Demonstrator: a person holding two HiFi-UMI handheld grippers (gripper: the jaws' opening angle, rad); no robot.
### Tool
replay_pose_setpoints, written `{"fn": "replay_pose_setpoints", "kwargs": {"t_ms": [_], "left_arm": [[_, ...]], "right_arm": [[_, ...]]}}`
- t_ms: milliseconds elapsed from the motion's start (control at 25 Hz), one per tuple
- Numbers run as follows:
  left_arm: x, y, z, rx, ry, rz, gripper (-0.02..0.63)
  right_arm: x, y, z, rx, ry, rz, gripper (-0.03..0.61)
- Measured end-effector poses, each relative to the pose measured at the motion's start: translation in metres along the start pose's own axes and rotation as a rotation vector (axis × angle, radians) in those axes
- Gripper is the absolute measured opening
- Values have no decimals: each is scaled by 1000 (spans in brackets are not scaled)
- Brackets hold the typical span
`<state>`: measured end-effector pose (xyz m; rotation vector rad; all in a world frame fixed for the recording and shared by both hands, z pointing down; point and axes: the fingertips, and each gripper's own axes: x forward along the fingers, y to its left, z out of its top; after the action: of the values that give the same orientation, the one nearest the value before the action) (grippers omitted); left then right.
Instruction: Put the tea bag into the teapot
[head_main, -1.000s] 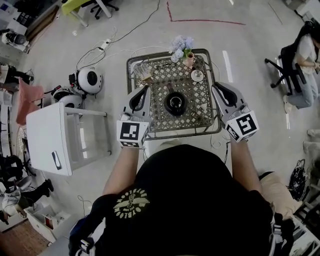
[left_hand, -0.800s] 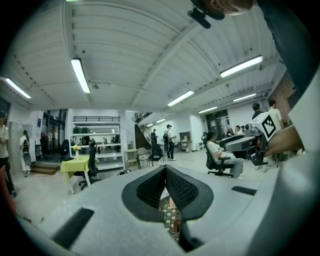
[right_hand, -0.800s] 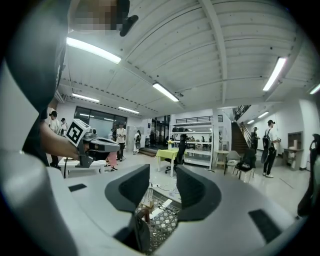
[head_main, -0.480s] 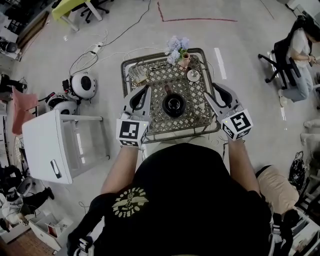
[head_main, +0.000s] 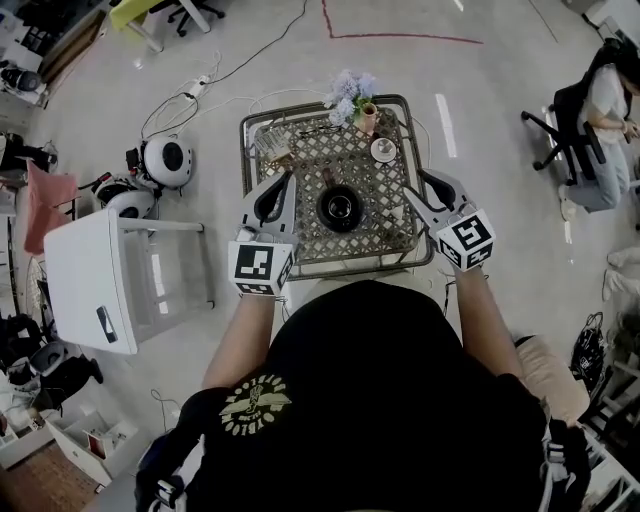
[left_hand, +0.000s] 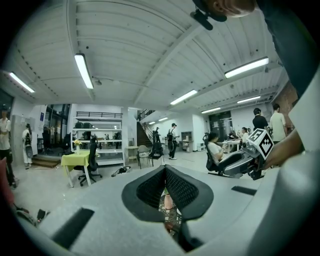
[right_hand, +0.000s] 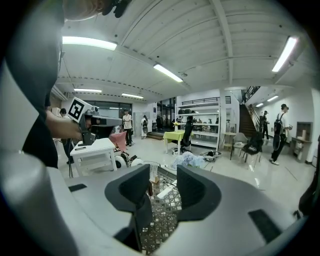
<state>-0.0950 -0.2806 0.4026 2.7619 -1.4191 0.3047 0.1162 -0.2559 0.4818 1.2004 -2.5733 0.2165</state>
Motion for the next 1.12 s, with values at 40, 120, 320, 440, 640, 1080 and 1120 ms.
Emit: {"fn": "replay_pose_setpoints", "kwargs": {"t_ms": [40,120,320,440,640,1080,1120], "left_arm": [[0,-2,-1,0,4,8,-5],[-2,-6,-4,2,18,23,-5],[-12,-5,-15,6,57,65,-5],[-21,-4,-27,-7,93,87,-5],[-23,-11,-44,-60,117,105,-5],[-32,-25,-57,-64,144,124,-5],[-33,-25,-57,-62,148,127,-5]], "right_arm": [[1,-3,-7,2,13,7,138],[4,-8,-25,8,42,20,138],[14,-16,-68,21,112,47,138],[23,-19,-91,43,130,61,138],[36,-29,-129,59,164,87,138],[64,-33,-250,120,341,113,138],[66,-33,-262,124,368,115,138]]}}
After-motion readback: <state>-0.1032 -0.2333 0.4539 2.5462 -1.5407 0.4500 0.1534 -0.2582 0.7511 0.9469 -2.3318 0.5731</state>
